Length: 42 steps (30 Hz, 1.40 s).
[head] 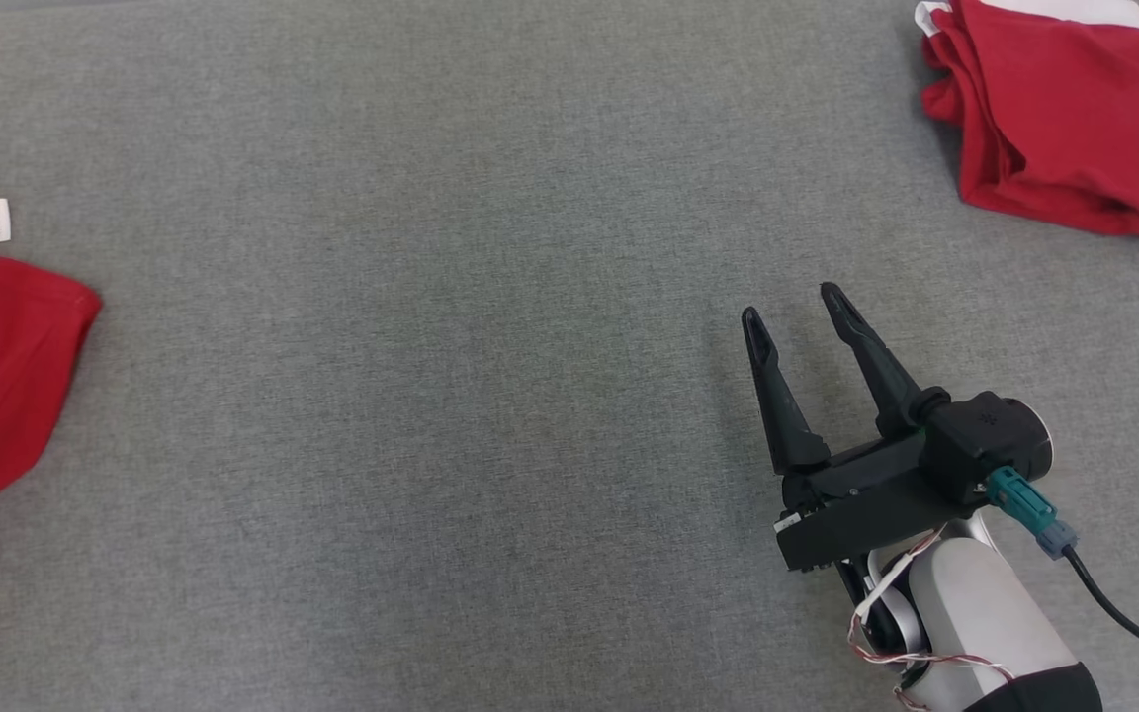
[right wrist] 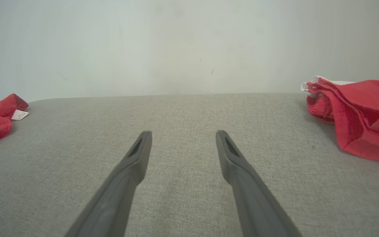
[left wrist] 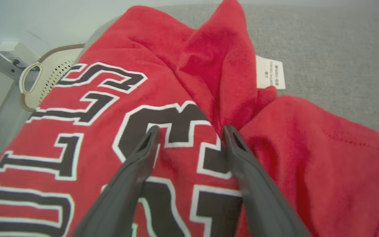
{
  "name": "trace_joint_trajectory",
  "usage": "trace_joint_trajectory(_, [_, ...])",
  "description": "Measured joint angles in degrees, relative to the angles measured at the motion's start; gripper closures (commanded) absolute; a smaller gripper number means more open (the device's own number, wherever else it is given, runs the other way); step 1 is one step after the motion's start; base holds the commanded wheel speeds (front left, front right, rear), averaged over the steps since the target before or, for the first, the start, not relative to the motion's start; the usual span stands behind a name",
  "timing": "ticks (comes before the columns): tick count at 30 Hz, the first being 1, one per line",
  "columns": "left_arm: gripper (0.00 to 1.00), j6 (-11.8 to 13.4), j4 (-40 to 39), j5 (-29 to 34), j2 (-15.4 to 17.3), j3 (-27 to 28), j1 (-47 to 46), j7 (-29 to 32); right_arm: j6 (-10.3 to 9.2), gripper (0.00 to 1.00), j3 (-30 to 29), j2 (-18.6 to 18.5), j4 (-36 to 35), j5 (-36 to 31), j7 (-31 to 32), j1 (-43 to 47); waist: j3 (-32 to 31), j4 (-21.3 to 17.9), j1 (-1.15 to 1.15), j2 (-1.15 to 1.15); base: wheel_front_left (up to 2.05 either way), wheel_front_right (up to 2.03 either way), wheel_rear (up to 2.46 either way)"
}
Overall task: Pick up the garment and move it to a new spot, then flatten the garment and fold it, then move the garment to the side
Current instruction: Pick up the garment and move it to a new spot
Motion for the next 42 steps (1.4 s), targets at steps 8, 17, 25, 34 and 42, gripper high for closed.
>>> trace_joint_trajectory(8, [0.0,-0.62,5.88,-0.18,0.76,-2.15,-3.14,8.47,0.0,0.0,0.11,0.34,0.58,-0.26,-0.34,-0.2,-0.26,-0.99,-0.01,0.0,0.0,0.0,0.0])
trace_joint_trajectory(17, [1.0,-1.02,6.12,-0.41,0.75,-3.53,-3.64,3.48,0.0,0.0,-0.3,0.21,1.11,-0.43,-0.51,0.1,-1.38,-0.74,-0.01,-0.01,0.0,0.0,0.0])
trace_joint_trajectory(25, [1.0,-0.97,3.08,-0.69,-1.16,-4.21,-4.5,-4.78,0.0,0.0,-0.13,0.41,2.37,-0.13,-0.67,0.76,-3.95,0.1,-0.01,-0.01,0.0,0.0,0.0])
trace_joint_trajectory(34, [1.0,-1.09,-5.72,0.49,-5.02,-8.35,-4.39,-7.59,0.0,0.0,-0.77,0.69,3.58,0.82,-0.98,1.97,-7.73,0.92,-0.01,-0.01,0.0,0.0,0.0])
trace_joint_trajectory(42, [1.0,-1.26,-19.64,-0.22,-7.12,-11.38,0.73,-3.57,0.0,0.0,-1.43,1.34,4.01,1.23,-1.2,3.33,-10.45,0.69,-0.01,-0.01,0.0,0.0,0.0])
